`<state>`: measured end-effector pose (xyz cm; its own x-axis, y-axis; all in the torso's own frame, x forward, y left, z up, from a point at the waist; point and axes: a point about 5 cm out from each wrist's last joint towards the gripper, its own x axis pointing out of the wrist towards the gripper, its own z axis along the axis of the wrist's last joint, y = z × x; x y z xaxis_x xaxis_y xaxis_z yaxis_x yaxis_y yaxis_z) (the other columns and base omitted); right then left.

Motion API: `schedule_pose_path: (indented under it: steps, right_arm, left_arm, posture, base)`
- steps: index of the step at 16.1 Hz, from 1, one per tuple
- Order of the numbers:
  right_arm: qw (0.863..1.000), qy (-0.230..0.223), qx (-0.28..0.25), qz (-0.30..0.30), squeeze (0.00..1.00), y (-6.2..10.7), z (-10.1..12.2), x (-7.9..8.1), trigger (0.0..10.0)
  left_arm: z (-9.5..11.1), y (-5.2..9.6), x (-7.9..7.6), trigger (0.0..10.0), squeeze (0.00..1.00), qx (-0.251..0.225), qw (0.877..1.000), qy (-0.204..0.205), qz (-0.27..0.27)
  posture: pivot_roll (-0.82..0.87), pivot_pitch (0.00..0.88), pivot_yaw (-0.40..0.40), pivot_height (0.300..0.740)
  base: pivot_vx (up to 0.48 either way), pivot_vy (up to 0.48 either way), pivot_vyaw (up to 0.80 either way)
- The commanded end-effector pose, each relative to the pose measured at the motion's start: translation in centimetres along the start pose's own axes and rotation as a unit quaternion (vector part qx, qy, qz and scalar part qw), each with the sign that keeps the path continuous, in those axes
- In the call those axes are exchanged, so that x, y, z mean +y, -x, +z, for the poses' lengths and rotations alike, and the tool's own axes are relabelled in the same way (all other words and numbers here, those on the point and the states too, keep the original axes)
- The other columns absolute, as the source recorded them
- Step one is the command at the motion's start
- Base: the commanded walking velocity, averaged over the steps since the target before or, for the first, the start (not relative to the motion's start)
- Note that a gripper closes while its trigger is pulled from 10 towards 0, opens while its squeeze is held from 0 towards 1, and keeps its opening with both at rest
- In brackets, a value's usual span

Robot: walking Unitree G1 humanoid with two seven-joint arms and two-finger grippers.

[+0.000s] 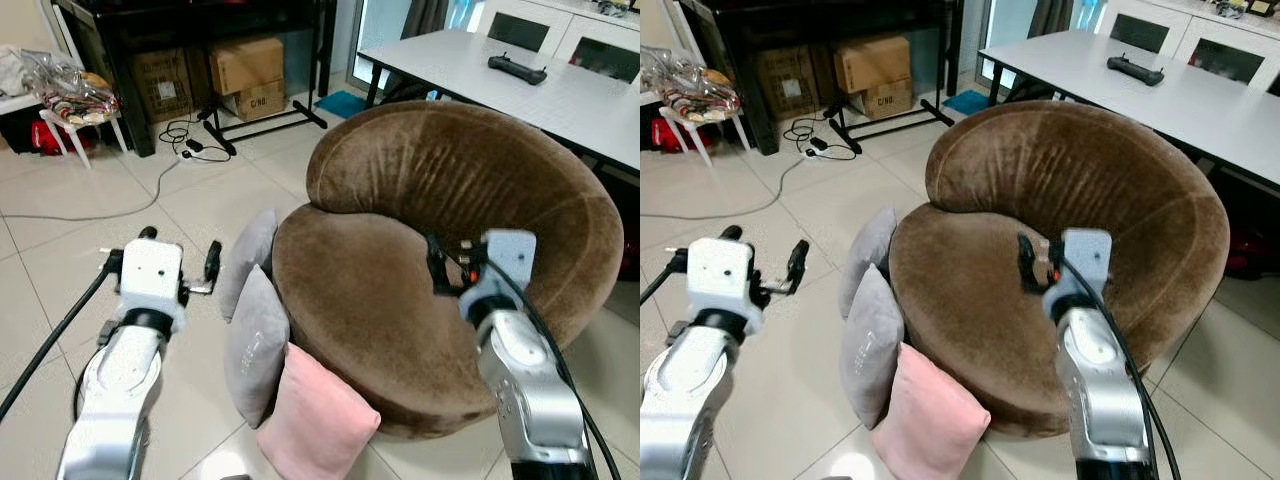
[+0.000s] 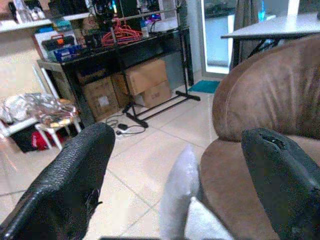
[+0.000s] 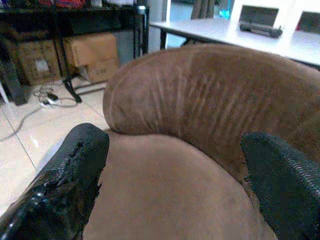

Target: Move the pillow to the sofa from floor

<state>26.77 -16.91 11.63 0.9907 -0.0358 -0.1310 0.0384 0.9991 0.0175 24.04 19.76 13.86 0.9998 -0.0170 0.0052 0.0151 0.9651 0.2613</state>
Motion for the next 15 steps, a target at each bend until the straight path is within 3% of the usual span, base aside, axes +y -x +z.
schedule_pose_path:
  steps: [1,11,15]
  right_arm:
    - [1.000,0.006,-0.010,-0.007,0.00,0.0,0.2,-0.2,10.0]
    - [1.000,0.003,0.004,-0.010,0.00,0.5,-0.6,-0.5,10.0]
    - [1.000,0.019,0.006,-0.002,0.00,0.4,-0.6,-0.5,10.0]
  left_arm:
    - [0.0,0.0,-0.1,10.0,0.60,-0.005,1.000,-0.003,-0.008]
    - [-1.4,1.0,0.7,10.0,0.61,0.002,1.000,-0.013,-0.007]
    - [-1.3,1.1,0.7,10.0,0.60,-0.008,1.000,0.007,0.008]
  posture:
    - [0.04,0.000,-0.053,0.705]
    - [0.04,0.000,-0.059,0.605]
    - [0.04,0.000,-0.072,0.575]
  base:
    - [0.000,0.000,0.00]
    - [0.000,0.000,0.00]
    - [0.000,0.000,0.00]
